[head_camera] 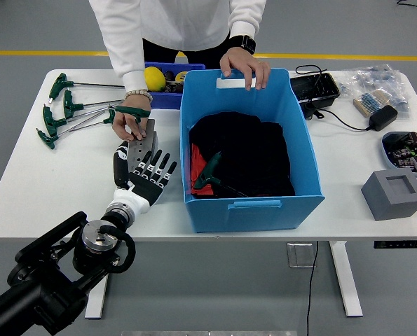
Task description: Lift tool from toolbox,place it in box,lift tool from toolbox,place it in box
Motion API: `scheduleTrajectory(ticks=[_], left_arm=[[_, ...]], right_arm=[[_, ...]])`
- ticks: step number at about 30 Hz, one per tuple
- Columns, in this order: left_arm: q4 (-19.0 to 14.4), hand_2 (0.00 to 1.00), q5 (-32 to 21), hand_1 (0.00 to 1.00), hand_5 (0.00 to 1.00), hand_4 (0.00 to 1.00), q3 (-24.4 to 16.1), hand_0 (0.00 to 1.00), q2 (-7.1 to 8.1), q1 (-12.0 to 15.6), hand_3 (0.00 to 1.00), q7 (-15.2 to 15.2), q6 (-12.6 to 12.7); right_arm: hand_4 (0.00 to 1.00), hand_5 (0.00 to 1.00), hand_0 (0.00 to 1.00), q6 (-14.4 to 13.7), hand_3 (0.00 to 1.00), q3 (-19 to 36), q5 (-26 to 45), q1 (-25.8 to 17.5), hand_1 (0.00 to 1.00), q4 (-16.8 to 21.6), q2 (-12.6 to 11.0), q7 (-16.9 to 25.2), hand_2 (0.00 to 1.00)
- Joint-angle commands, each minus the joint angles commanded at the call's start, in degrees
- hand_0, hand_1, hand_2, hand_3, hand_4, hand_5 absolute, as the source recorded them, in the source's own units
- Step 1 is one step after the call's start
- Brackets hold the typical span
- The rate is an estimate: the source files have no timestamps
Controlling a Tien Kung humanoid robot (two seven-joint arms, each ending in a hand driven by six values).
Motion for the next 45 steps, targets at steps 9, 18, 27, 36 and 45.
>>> scheduleTrajectory(ticks=[9,18,27,36,45], left_arm=[[1.48,0.783,3.13,0.67,0.869,0.819,-0.58,0.682,0.24,-2.15,0.919,-0.12,0.24],[3.26,0.782,4.44,0.67,0.866,0.801,0.25,0.678,0.9,-3.64,0.914,0.17,0.71],[4.0,0.777,5.51,0.666,0.878,0.808,0.61,0.673,1.24,-4.17,0.889,0.13,1.15],[5.14,0.773,5.99,0.662,0.895,0.833,1.13,0.665,1.35,-5.57,0.843,0.58,0.99],[6.73,0.773,5.6,0.663,0.894,0.832,1.74,0.662,1.49,-7.11,0.834,0.76,1.0]], right_arm=[[0.764,0.699,0.681,0.02,0.565,-0.04,-0.05,-0.05,0.656,0.06,-0.03,-0.02,0.722],[0.762,0.696,0.681,0.07,0.565,-0.53,0.01,-0.33,0.656,0.13,0.08,-0.01,0.721],[0.762,0.697,0.681,0.13,0.565,-1.16,0.05,-0.59,0.655,0.19,0.14,-0.03,0.721],[0.762,0.695,0.681,0.16,0.565,-1.19,0.0,-0.45,0.655,0.21,0.14,-0.05,0.721],[0.762,0.695,0.681,0.16,0.565,-0.94,-0.09,-0.36,0.655,0.19,0.17,-0.05,0.721]])
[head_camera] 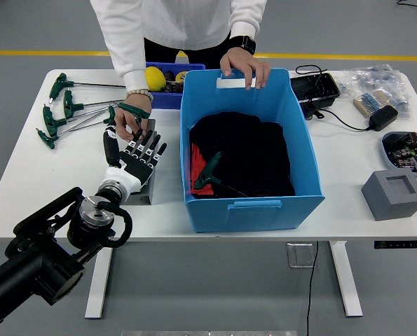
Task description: Lift tool from toolbox,place it in box,lift tool from toolbox,place it in box
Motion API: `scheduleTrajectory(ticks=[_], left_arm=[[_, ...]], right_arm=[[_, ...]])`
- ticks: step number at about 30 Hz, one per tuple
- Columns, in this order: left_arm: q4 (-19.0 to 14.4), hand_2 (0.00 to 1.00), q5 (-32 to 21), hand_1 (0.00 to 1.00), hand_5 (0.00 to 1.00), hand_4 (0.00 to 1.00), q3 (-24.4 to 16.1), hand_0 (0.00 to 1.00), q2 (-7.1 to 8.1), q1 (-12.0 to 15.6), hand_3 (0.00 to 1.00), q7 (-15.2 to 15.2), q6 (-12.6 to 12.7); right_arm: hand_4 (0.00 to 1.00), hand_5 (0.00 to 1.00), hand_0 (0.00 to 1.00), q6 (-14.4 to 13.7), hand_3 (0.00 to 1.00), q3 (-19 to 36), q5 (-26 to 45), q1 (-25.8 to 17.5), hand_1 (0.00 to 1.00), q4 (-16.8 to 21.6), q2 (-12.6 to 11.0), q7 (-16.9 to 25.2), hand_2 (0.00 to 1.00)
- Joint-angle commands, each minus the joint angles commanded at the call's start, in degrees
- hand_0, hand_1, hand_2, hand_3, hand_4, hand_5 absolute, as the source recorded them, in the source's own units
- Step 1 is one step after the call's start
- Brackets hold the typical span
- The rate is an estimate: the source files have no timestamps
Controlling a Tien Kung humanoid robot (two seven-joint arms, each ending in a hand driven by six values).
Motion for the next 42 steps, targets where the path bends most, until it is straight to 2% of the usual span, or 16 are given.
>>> scheduleTrajectory(ticks=[9,20,42], left_arm=[[0.1,0.771,-0.52,0.662,0.893,0.832,0.08,0.66,0.15,-0.07,0.827,-0.28,0.12],[0.49,0.768,-0.67,0.658,0.883,0.831,-0.27,0.658,0.38,-1.62,0.823,-0.4,0.37],[0.63,0.767,-1.18,0.654,0.864,0.822,-0.11,0.65,0.59,-1.83,0.824,-0.81,0.84]], right_arm=[[0.762,0.696,0.682,0.0,0.565,0.2,-0.16,-0.08,0.654,-0.06,0.03,0.04,0.721],[0.763,0.697,0.682,-0.02,0.564,0.15,-0.13,0.14,0.654,-0.05,0.0,0.07,0.721],[0.762,0.697,0.682,-0.06,0.564,0.33,-0.11,0.13,0.654,-0.16,0.07,0.11,0.721]])
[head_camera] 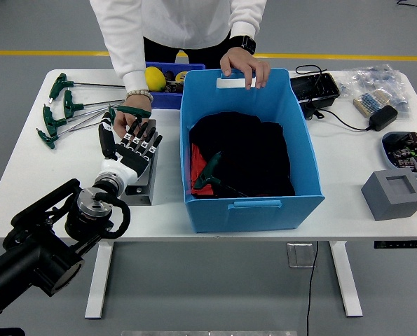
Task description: Lift tool from toolbox,place it in box,lift tool from toolbox,place it in box
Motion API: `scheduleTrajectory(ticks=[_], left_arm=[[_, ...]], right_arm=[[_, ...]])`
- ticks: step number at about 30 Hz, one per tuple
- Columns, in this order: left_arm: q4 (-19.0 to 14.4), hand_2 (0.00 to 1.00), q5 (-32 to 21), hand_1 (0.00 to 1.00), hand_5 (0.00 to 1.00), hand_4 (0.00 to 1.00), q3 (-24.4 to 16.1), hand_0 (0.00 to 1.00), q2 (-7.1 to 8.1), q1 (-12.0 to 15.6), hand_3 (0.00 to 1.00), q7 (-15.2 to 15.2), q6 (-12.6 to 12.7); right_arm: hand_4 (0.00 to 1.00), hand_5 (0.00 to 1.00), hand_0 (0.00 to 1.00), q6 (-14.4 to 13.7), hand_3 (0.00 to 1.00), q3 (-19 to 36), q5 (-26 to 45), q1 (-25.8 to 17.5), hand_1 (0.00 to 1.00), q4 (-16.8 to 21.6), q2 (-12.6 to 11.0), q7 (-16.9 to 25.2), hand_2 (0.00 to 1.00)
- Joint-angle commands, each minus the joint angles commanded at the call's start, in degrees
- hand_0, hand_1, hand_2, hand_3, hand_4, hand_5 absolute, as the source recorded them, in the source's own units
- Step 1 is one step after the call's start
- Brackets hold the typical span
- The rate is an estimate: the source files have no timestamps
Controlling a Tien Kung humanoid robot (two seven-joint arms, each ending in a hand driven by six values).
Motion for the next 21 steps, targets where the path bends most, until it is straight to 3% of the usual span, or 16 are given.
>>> scheduleTrajectory(ticks=[21], left_arm=[[1.75,0.767,-0.65,0.652,0.855,0.823,0.09,0.648,0.14,-1.15,0.828,0.04,-0.15]], right_arm=[[0.763,0.698,0.681,0.03,0.563,0.06,0.05,0.27,0.653,0.01,-0.1,0.01,0.721]])
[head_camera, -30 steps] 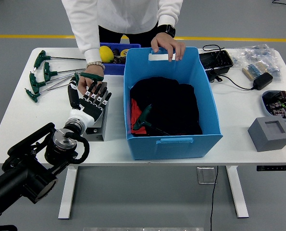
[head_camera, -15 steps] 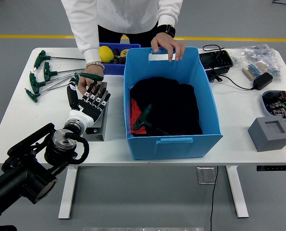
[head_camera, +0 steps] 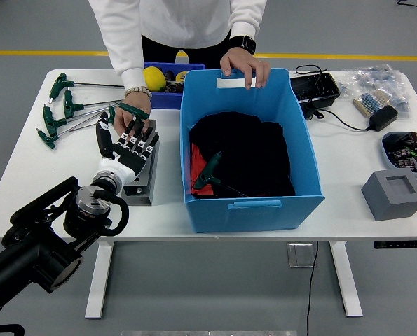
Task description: Lift tool from toolbox,place it in box,lift tool from toolbox,place it in box
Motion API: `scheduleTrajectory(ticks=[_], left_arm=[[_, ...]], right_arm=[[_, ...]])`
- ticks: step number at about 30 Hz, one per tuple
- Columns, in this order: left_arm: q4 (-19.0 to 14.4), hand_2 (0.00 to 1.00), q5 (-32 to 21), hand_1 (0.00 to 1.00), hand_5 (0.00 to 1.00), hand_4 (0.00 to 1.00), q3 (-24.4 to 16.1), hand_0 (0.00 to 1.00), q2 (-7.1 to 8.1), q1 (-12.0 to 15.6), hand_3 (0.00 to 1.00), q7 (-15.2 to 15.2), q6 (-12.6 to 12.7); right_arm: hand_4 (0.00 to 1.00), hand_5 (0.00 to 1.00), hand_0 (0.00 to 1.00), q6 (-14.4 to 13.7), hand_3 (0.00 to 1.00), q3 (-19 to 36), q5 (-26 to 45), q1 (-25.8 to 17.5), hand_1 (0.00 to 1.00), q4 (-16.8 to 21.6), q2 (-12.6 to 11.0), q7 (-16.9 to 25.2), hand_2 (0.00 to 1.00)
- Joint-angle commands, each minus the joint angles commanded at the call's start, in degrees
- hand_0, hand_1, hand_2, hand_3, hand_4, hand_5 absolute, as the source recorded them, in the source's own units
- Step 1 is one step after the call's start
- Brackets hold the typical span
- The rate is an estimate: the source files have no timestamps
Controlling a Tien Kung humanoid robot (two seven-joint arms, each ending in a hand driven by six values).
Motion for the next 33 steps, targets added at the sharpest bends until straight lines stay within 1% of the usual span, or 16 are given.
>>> scheduleTrajectory(ticks=[5,19,33], left_arm=[[0.45,0.767,-0.17,0.652,0.853,0.822,0.1,0.65,0.03,-0.55,0.831,0.08,-0.06],[1.69,0.767,-0.89,0.652,0.846,0.821,1.13,0.646,0.04,-0.84,0.84,0.41,-0.34],[3.06,0.768,-1.45,0.652,0.844,0.822,1.88,0.647,0.2,-2.79,0.845,0.89,-0.7]], right_arm=[[0.762,0.697,0.681,0.02,0.563,0.11,0.04,0.2,0.653,0.04,-0.08,0.0,0.721],[0.762,0.696,0.681,0.1,0.563,-0.63,0.25,-0.28,0.654,0.09,-0.06,-0.11,0.721],[0.762,0.695,0.68,0.09,0.564,-0.28,-0.1,-0.15,0.654,0.03,-0.03,-0.07,0.721]])
